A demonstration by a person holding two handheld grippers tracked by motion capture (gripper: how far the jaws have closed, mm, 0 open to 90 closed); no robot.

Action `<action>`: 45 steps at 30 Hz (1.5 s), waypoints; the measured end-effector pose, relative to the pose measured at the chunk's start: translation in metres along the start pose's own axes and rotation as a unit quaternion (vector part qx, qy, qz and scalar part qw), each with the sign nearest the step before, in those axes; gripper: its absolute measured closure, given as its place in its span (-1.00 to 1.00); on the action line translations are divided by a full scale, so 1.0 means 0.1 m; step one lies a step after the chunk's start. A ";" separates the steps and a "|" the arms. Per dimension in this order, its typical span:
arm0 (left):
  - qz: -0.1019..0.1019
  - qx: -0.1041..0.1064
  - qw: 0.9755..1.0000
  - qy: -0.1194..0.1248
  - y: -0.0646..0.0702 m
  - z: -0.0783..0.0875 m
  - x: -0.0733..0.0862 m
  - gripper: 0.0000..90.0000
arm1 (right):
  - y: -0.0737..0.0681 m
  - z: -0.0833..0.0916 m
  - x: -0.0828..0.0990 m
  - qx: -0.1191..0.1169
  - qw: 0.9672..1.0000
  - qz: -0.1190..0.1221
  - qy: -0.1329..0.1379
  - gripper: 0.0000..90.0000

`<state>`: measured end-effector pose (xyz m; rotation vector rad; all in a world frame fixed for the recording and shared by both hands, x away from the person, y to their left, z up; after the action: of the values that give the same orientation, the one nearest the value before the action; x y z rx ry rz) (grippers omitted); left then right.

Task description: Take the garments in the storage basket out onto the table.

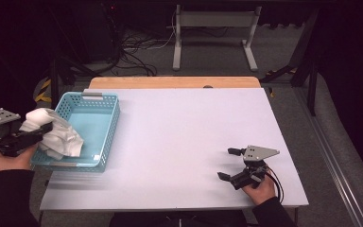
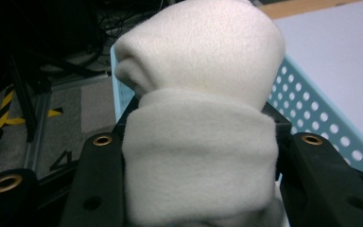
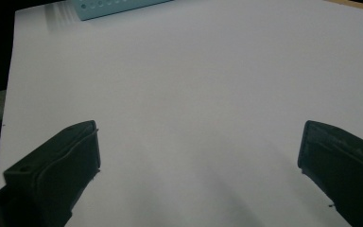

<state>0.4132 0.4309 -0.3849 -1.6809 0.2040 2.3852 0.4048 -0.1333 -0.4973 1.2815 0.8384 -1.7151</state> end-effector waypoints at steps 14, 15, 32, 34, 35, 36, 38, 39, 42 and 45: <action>0.007 0.020 0.998 0.062 0.17 0.07 -0.34 0.14 | 0.00 0.00 0.00 0.000 1.000 0.000 0.001 -0.98; 0.008 0.021 0.998 0.065 0.18 0.07 -0.36 0.14 | 0.00 0.00 0.00 0.000 1.000 0.000 0.001 -0.98; 0.014 0.064 0.992 0.106 0.44 0.09 -0.63 0.14 | 0.00 0.00 0.00 -0.001 1.000 0.000 0.001 -0.98; 0.014 0.072 0.991 0.112 0.49 0.09 -0.67 0.14 | -0.01 0.00 0.00 -0.001 1.000 0.000 0.001 -0.98; 0.014 0.076 0.990 0.114 0.52 0.09 -0.69 0.14 | -0.01 0.00 0.00 -0.002 1.000 0.000 0.001 -0.98; 0.014 0.078 0.990 0.115 0.53 0.08 -0.69 0.14 | -0.01 0.00 0.00 -0.002 1.000 0.000 0.001 -0.98; 0.015 0.083 0.989 0.119 0.57 0.08 -0.72 0.14 | -0.01 0.00 0.00 -0.002 1.000 0.000 0.001 -0.98; 0.015 0.086 0.989 0.121 0.59 0.08 -0.74 0.14 | -0.01 0.00 0.00 -0.002 1.000 0.000 0.001 -0.98; 0.017 0.095 0.987 0.128 0.64 0.07 -0.78 0.14 | -0.01 0.00 0.00 -0.002 1.000 0.000 0.001 -0.98; 0.017 0.102 0.986 0.131 0.68 0.06 -0.81 0.14 | -0.01 0.00 0.00 -0.002 1.000 0.000 0.001 -0.98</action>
<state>0.4163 0.3587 -0.3074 -1.8964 0.5043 2.0773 0.4042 -0.1333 -0.4969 1.2814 0.8416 -1.7118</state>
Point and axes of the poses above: each handheld gripper's, and its own axes: z roughly backward along the jaws, x roughly out of its underside, y roughly to its right, the point moved 9 cm from there along -z, roughly forward along the jaws, and after that the axes turned 11 degrees about y, right-handed, at the moved point
